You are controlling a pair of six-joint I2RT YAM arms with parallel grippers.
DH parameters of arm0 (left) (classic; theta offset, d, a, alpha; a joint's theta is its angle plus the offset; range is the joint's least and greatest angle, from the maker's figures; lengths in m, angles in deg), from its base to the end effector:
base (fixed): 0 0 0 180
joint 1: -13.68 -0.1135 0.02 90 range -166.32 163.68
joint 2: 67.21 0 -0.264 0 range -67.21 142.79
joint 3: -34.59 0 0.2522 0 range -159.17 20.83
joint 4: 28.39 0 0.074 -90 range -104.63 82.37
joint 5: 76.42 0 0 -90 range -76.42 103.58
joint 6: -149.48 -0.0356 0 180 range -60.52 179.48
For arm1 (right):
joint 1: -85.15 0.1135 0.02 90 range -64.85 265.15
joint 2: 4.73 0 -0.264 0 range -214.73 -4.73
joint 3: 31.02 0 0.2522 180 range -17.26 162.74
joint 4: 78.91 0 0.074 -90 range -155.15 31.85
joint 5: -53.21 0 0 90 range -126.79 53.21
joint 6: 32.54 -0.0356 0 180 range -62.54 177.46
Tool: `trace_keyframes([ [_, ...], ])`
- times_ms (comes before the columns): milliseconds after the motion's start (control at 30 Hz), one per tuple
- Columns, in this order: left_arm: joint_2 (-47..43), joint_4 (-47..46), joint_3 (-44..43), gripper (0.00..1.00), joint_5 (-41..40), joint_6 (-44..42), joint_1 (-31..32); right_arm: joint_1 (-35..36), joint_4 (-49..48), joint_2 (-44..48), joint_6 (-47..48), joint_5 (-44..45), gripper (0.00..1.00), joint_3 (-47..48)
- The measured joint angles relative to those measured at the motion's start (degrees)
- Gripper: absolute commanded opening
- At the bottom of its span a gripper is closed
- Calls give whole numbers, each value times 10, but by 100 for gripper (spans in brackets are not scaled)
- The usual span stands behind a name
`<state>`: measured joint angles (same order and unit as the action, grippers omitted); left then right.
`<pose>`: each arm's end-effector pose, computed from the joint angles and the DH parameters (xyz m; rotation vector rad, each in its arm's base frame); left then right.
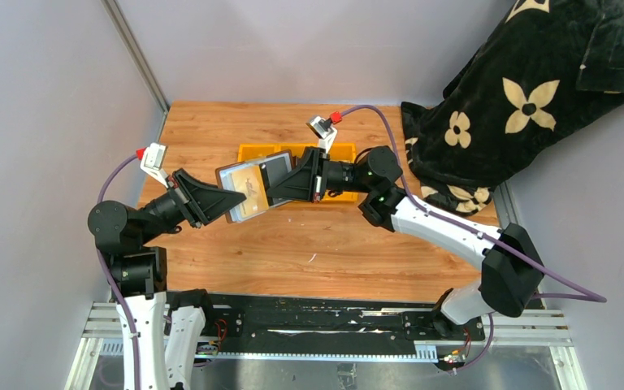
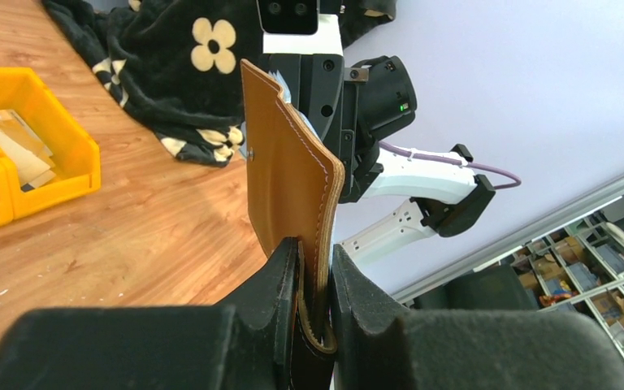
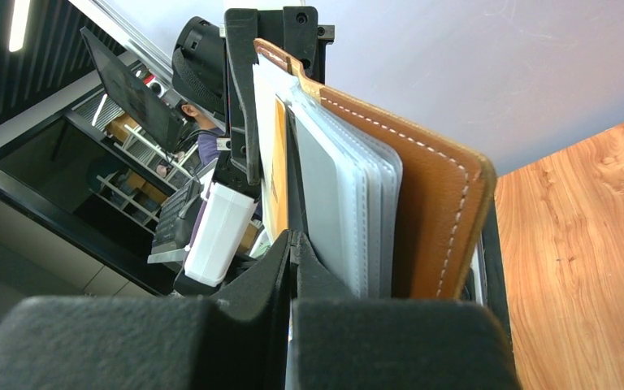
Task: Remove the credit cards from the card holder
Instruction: Remove the credit card from the card holder.
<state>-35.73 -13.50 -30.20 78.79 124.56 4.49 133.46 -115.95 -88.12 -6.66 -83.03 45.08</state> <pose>0.0940 -0.0175 0.4180 0.1259 1.6192 -1.4761 0.1972 0.2601 0.3927 -0.7323 1.3521 2.0680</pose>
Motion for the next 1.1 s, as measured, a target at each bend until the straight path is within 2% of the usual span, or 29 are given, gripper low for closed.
trace_keyframes([
  [33, 0, 0, 0, 10, 0, -1, 0, 0, 0, 0, 0, 0, 3, 0],
  [100, 0, 6, -3, 9, 0, -6, 0, -2, 0, 5, 0, 0, 27, -4],
  [167, 0, 12, -5, 8, -1, -11, 0, -2, 0, 8, -2, -1, 36, -4],
  [333, 0, 21, -7, 7, -3, -19, 0, -2, -12, 11, -8, -3, 41, -3],
  [500, 0, 21, -7, 6, -3, -21, 0, 1, 0, 0, -5, -7, 41, 28],
  [633, 0, 21, -7, 6, -4, -21, 0, 6, 29, -11, 11, -7, 39, 54],
  [767, 0, 23, -7, 6, -5, -24, 0, 11, 46, -17, 24, -7, 22, 65],
  [867, 0, 22, -7, 8, -7, -25, 0, 10, 54, -25, 24, -7, 13, 73],
  [933, -1, 22, -8, 9, -7, -25, -1, 10, 52, -27, 21, -7, 1, 73],
  [1100, -3, 22, -12, 14, -7, -25, -1, 10, 43, -28, 14, -10, 0, 73],
])
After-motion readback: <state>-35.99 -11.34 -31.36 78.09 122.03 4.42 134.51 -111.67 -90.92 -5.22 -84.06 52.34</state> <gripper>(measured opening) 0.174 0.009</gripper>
